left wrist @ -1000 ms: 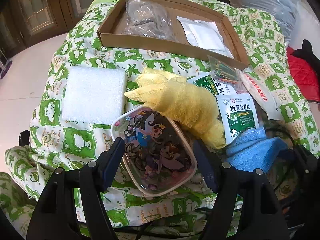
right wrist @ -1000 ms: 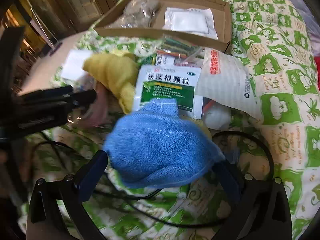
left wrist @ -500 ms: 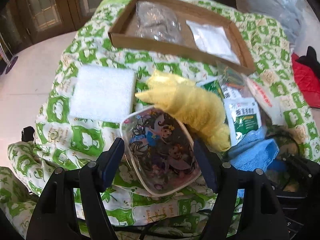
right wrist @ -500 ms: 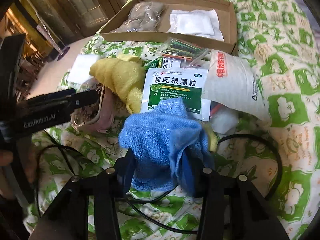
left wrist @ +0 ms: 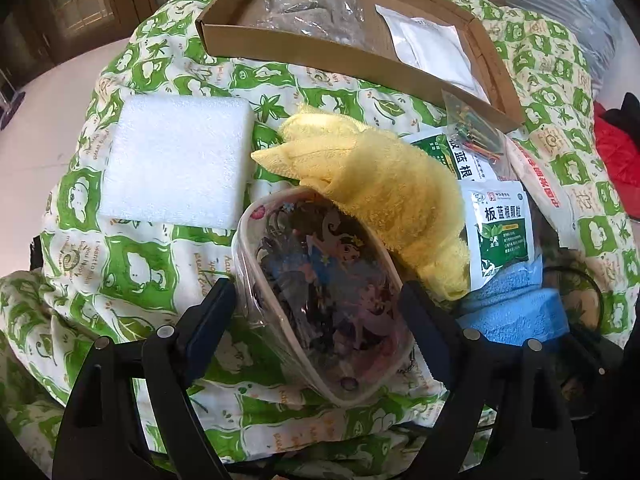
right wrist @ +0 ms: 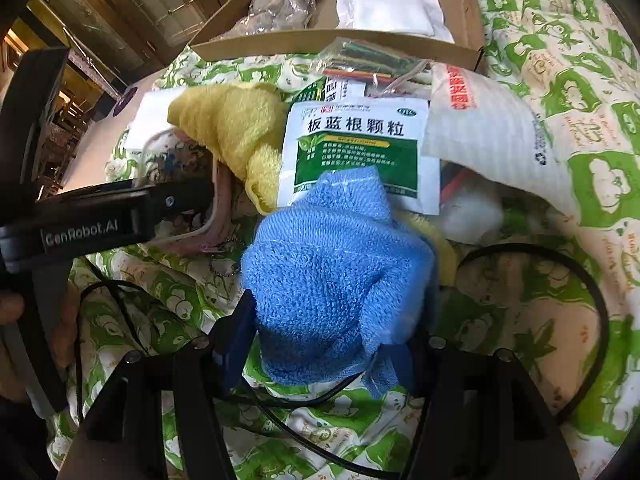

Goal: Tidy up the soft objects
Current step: 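Grasp the clear hair-tie pouch with the left gripper while the right grasps the blue towel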

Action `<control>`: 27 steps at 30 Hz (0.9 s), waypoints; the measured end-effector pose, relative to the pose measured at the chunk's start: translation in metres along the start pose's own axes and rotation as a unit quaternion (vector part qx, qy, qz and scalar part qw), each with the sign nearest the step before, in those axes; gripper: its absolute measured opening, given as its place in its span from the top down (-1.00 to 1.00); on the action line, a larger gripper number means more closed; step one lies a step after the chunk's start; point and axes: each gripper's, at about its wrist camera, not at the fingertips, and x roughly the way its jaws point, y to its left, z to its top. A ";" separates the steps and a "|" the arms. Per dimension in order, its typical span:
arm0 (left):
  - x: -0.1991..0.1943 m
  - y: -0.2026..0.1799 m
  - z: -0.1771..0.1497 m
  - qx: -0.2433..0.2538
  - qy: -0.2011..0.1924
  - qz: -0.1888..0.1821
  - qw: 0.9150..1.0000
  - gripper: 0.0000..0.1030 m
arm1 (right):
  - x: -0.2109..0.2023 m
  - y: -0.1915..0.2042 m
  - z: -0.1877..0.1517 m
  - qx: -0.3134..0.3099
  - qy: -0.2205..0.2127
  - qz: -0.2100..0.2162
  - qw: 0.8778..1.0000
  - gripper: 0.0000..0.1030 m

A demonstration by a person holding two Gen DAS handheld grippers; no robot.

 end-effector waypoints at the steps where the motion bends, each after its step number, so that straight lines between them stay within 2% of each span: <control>1: -0.001 -0.001 -0.001 0.002 -0.004 0.001 1.000 -0.66 | -0.001 0.000 0.000 -0.001 -0.003 0.001 1.000 -0.18; 2: -0.002 -0.001 -0.002 0.003 -0.008 0.001 1.000 -0.65 | -0.003 0.000 0.000 -0.002 -0.007 0.002 1.000 -0.13; 4: -0.005 0.000 -0.004 -0.002 -0.011 -0.020 1.000 -0.36 | -0.007 0.001 0.000 -0.006 -0.014 0.005 1.000 -0.01; 5: -0.007 0.002 -0.006 -0.005 -0.014 -0.027 1.000 -0.31 | -0.008 0.001 0.001 -0.008 -0.018 0.008 1.000 0.03; 7: -0.013 0.002 -0.007 -0.005 -0.025 -0.031 0.999 0.02 | -0.012 0.003 0.001 -0.012 -0.024 0.014 1.000 0.11; 9: -0.021 0.003 -0.009 -0.004 -0.041 -0.054 0.998 0.31 | -0.018 0.004 0.000 -0.013 -0.031 0.020 0.999 0.19; 10: -0.024 0.003 -0.010 -0.002 -0.046 -0.066 0.997 0.38 | -0.020 0.004 0.000 -0.014 -0.034 0.023 0.999 0.23; 14: -0.029 -0.007 -0.013 0.025 -0.058 -0.055 0.996 0.39 | -0.027 0.006 0.000 -0.018 -0.044 0.039 0.998 0.51; 18: -0.018 -0.009 -0.007 0.022 -0.034 -0.064 0.997 0.38 | -0.021 0.007 -0.001 -0.019 -0.030 0.045 0.998 0.50; 24: 0.007 -0.019 -0.001 0.023 0.019 -0.079 0.996 0.36 | -0.001 0.003 0.005 -0.001 -0.010 0.060 0.998 0.30; 27: 0.003 -0.020 -0.001 0.022 0.008 -0.078 0.997 0.36 | 0.004 -0.001 0.006 0.012 -0.003 0.072 0.997 0.30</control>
